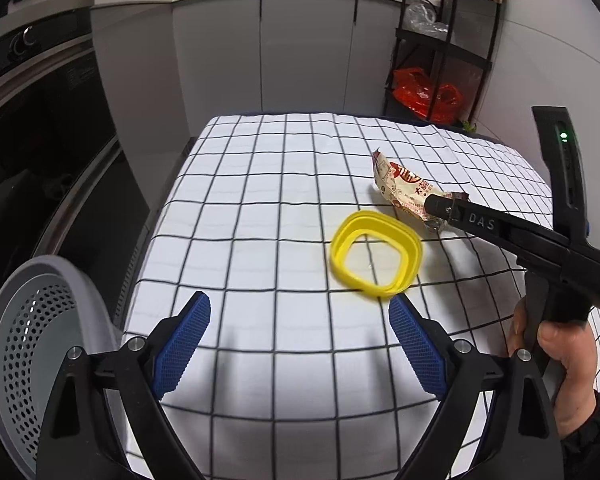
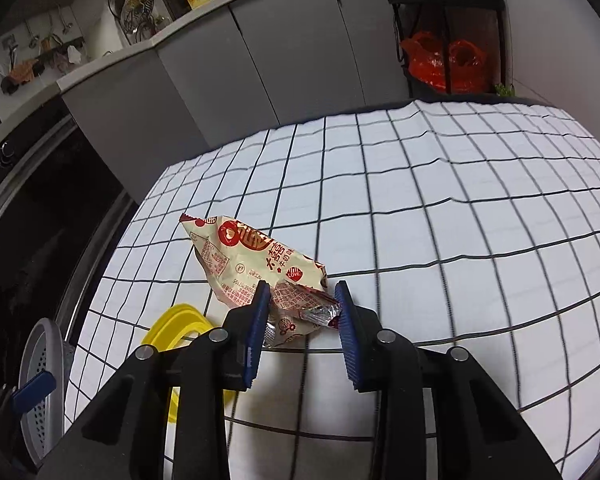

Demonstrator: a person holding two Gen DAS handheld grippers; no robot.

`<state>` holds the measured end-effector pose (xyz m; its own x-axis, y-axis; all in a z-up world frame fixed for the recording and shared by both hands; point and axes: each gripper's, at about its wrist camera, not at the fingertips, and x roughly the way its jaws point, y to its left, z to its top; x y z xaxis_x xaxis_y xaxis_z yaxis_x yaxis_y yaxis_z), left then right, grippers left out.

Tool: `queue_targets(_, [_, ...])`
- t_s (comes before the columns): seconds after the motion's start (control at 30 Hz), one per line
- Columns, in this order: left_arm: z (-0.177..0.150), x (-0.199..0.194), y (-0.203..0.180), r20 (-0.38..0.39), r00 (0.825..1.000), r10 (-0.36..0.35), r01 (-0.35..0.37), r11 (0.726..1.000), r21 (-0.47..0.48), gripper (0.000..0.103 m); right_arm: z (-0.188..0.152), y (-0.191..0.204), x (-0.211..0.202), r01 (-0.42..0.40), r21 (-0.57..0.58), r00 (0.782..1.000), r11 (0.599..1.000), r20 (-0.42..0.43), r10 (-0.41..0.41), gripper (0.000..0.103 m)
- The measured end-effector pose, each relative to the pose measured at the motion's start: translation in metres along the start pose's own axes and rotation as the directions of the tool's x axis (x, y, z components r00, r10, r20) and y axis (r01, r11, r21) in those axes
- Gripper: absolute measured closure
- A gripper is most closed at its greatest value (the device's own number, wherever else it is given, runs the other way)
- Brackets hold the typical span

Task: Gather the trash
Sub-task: 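Close the right tool on the snack wrapper while the left tool grasps the yellow ring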

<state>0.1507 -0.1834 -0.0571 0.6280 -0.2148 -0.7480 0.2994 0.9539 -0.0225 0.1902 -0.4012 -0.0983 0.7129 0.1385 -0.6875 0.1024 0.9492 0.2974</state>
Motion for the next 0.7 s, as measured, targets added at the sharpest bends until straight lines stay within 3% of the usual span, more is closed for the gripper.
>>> queue_targets(0.2, [0.004, 0.023, -0.025, -0.026, 1.0, -0.004, 0.005, 1.0, 0.031, 0.013, 0.005, -0.025, -0.026, -0.047, 0.08, 0.996, 0.996, 0.074, 0.041, 0.071])
queue_targets(0.37, [0.007, 0.034, -0.044, -0.046, 0.999, -0.016, 0.019, 0.998, 0.064, 0.013, 0.008, -0.047, -0.042, -0.054, 0.166, 0.989, 0.985, 0.144, 0.03, 0.071])
queue_targets(0.7, [0.01, 0.061, -0.068, -0.098, 0.995, -0.008, 0.016, 0.996, 0.087, 0.012, 0.01, -0.06, -0.061, -0.086, 0.2, 0.978, 0.976, 0.202, 0.045, 0.071])
